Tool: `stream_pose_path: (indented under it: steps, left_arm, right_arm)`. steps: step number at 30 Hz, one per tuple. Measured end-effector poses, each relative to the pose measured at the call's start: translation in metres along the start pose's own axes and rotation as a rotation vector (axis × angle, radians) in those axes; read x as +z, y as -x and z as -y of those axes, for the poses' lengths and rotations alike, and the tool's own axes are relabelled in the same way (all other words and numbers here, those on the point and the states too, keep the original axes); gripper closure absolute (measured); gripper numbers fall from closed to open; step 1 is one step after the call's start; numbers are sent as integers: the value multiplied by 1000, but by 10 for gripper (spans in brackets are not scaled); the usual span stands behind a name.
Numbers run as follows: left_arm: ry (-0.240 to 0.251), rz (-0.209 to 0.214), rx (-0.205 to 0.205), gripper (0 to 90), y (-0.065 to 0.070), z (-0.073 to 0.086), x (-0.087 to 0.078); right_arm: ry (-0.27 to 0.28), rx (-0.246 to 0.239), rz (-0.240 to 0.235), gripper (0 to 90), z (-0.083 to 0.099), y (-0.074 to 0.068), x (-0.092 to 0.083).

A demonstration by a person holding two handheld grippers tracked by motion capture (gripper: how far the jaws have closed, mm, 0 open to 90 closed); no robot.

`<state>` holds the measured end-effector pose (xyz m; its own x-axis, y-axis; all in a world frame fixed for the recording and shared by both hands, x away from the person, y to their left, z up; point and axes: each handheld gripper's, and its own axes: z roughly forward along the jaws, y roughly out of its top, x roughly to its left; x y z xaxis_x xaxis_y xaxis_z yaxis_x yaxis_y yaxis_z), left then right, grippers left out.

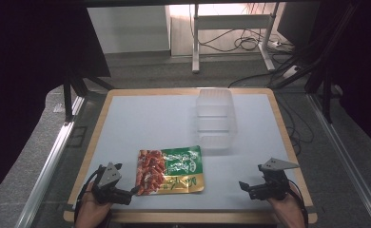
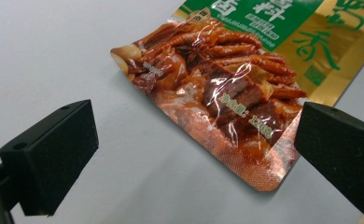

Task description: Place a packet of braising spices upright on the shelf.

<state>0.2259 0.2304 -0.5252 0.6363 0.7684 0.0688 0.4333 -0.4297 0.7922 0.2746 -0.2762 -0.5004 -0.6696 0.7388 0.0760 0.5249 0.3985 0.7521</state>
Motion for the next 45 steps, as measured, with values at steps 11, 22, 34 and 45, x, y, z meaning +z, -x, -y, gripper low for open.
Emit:
stream_pose_path:
  steps: [11, 22, 34, 45]
  left_arm:
    - [27, 3, -24, 0, -3, 0, -3]
    - [33, 4, -27, 0, -2, -1, -4]
    - [48, 14, -20, 0, -1, -1, -4]
    - [48, 6, -10, 0, -1, -2, -4]
  right_arm:
    - [27, -54, 38, 0, 1, 4, -5]
    - [30, -21, 46, 0, 2, 6, -5]
    - [39, -14, 14, 0, 1, 3, 0]
    - [45, -23, 4, 0, -2, -1, 2]
